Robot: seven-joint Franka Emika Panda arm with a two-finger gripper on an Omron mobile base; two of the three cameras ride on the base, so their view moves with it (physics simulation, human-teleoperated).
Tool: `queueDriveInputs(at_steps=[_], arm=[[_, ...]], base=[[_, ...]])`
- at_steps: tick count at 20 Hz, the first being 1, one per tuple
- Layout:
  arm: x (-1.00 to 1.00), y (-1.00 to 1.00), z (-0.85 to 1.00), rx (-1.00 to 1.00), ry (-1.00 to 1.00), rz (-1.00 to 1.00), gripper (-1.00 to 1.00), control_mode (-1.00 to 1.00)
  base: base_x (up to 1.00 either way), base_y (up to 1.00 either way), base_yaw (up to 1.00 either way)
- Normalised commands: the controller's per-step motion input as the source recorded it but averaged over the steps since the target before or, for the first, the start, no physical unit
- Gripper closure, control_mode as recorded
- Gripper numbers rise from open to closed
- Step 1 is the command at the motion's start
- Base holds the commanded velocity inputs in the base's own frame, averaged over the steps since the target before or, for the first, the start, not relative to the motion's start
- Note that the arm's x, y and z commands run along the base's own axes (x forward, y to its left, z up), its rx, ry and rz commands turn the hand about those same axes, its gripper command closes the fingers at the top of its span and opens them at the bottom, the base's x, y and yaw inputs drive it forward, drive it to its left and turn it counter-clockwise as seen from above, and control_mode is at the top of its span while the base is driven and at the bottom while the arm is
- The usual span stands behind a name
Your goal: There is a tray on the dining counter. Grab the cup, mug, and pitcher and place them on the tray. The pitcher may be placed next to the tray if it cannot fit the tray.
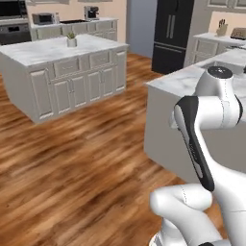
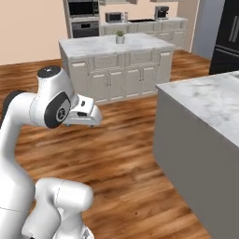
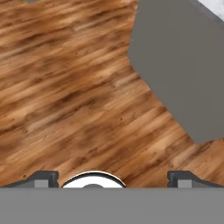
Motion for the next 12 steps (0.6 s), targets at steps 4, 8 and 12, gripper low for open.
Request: queueDriveInputs(at_steps=[4,8,12], arm=[[0.0,0.0,0.0,0.0,0.0,0.0,-1.0,1.0],[0.0,0.0,0.0,0.0,0.0,0.0,-1.0,1.0],[0.0,0.0,0.0,0.0,0.0,0.0,-1.0,1.0]], base=[[0.51,1.0,-0.4],[0.53,1.0,-0.4],[0.57,1.0,-0.39]])
